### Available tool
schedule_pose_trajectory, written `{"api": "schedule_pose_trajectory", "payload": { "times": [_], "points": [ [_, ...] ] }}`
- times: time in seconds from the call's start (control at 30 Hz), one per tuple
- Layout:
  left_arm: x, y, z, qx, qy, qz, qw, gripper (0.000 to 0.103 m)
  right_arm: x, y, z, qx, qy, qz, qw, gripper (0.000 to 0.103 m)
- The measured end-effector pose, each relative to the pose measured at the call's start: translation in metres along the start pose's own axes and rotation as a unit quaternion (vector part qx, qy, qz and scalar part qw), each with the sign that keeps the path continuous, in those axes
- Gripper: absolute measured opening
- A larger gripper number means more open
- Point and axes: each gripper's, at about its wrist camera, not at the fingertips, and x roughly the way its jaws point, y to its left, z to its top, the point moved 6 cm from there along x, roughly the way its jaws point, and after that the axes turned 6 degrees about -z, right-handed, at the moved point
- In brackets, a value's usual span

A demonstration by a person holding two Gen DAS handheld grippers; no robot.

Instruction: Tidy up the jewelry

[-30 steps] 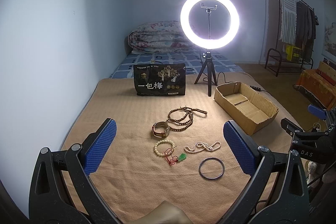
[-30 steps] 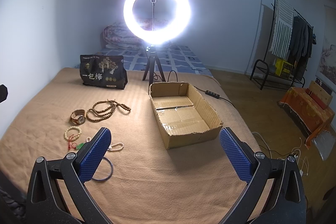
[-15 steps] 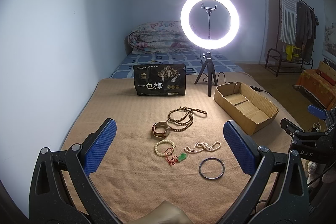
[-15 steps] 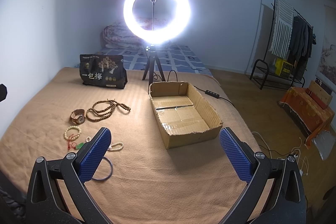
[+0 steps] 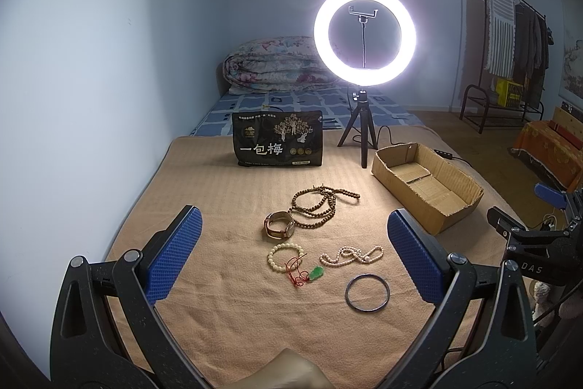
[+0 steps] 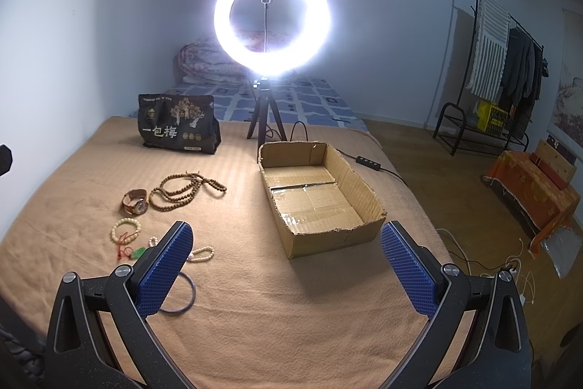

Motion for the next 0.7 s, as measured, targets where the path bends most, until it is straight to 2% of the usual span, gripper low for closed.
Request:
{"api": "schedule_pose_trajectory", "payload": {
  "times": [0.7],
  "points": [
    [0.0013, 0.0008, -0.0017, -0.001, 0.003, 0.0, 1.0, 0.103, 0.0002, 0.0004, 0.0005, -0.001, 0.001, 0.0, 1.0, 0.102]
  ]
}}
